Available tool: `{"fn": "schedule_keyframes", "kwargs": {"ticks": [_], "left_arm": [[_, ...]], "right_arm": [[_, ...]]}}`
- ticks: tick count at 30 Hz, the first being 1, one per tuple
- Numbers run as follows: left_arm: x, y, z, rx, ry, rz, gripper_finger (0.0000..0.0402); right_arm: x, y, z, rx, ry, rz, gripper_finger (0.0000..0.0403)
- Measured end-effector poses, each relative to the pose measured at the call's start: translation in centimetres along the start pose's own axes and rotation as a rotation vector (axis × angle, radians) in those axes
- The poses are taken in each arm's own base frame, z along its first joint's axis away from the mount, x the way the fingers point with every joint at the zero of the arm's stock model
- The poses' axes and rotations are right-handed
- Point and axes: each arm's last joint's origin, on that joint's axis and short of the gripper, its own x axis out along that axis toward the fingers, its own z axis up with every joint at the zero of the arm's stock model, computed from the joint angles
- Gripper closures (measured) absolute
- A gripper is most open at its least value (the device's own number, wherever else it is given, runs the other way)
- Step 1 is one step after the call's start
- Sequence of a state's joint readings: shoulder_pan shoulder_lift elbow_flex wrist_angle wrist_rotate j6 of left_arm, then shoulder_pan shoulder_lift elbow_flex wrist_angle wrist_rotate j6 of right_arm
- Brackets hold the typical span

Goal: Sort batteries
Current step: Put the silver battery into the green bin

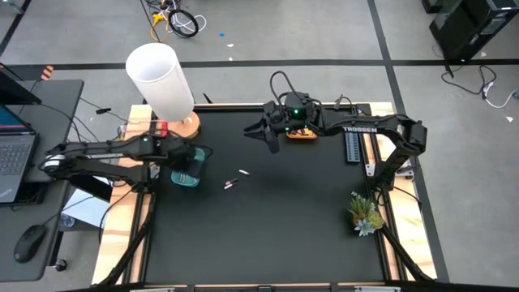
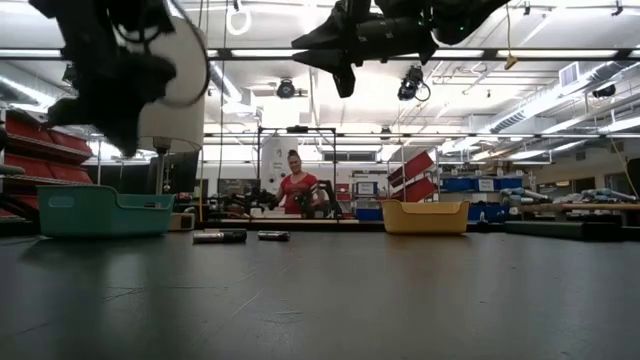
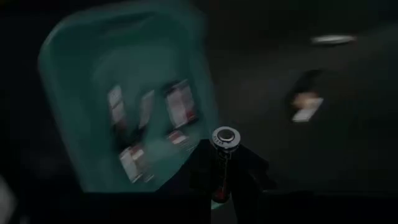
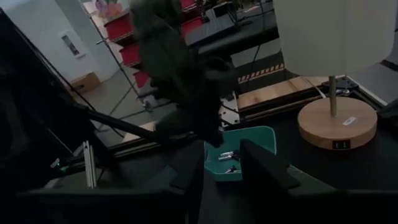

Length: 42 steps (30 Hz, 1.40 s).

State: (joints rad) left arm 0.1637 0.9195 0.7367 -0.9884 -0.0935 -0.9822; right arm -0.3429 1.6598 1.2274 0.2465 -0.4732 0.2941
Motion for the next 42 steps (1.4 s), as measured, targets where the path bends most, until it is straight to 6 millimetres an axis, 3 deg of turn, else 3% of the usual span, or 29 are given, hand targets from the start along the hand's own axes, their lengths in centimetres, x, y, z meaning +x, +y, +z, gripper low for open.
{"fn": "schedule_keyframes", "kwargs": {"ticks": [9,17,26,32,36,42], "left_arm": [[3.9,1.2,-0.1,-0.109,0.182,0.133,0.0327],[4.7,1.0,0.0,-0.047,0.246,0.139,0.0280],[2.5,-0.2,1.6,0.079,0.095,0.131,0.0271],[0.7,-2.3,3.4,0.255,-0.014,-0.015,0.0273],[-0.4,-3.5,4.3,0.269,-0.069,-0.068,0.0293],[-1.0,-5.7,4.0,0.382,-0.184,-0.107,0.0329]], "right_arm": [[0.1,0.0,-0.1,-0.019,-0.001,0.002,0.0291],[0.4,0.4,-0.5,0.000,0.028,0.011,0.0291],[0.4,0.4,-1.1,-0.002,0.083,0.000,0.0291],[0.6,0.8,-1.8,-0.073,0.138,0.015,0.0298],[1.1,1.9,-2.5,-0.074,0.174,0.003,0.0320],[1.9,2.9,-4.5,-0.169,0.281,-0.093,0.0331]]}}
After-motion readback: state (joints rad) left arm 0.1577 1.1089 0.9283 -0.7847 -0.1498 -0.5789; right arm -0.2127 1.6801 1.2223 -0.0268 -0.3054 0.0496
